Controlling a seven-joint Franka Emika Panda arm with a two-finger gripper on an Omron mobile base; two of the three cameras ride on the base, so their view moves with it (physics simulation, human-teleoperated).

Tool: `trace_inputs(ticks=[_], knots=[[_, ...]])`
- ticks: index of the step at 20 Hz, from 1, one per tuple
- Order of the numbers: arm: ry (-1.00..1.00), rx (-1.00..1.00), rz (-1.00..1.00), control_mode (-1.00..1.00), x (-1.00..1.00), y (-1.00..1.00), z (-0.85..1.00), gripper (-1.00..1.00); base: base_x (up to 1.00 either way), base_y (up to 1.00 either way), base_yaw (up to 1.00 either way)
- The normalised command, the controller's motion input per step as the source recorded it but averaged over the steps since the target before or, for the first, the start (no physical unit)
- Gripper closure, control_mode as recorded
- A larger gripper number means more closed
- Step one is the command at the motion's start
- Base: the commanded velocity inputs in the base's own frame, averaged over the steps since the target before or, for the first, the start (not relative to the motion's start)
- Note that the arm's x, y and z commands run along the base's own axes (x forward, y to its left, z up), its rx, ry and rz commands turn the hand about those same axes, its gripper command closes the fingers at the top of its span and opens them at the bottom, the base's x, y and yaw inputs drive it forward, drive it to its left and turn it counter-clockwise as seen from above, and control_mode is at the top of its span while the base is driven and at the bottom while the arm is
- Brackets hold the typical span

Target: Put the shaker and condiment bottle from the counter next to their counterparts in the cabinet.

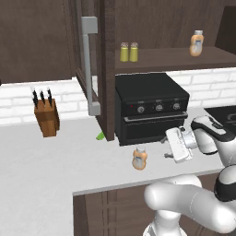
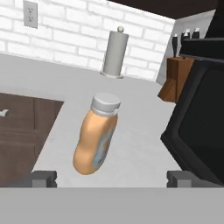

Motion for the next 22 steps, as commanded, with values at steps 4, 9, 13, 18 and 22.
trace_inputs(ticks=[4,9,13,18,22], knots=[[0.0,0.0,0.0,-1.0,-0.07,-0.16,-0.3,-1.0,0.0,0.0,0.0],[0.0,0.0,0.0,-1.0,-0.68,-0.18,-0.08,-1.0,0.0,0.0,0.0],[0.0,0.0,-0.01,-1.0,-0.49,0.04,-0.01,-1.0,0.0,0.0,0.0],[0.0,0.0,-0.13,-1.0,-0.04,0.56,0.0,-1.0,0.0,0.0,0.0],[0.02,0.0,-0.16,-1.0,0.1,0.73,0.0,-1.0,0.0,0.0,0.0]])
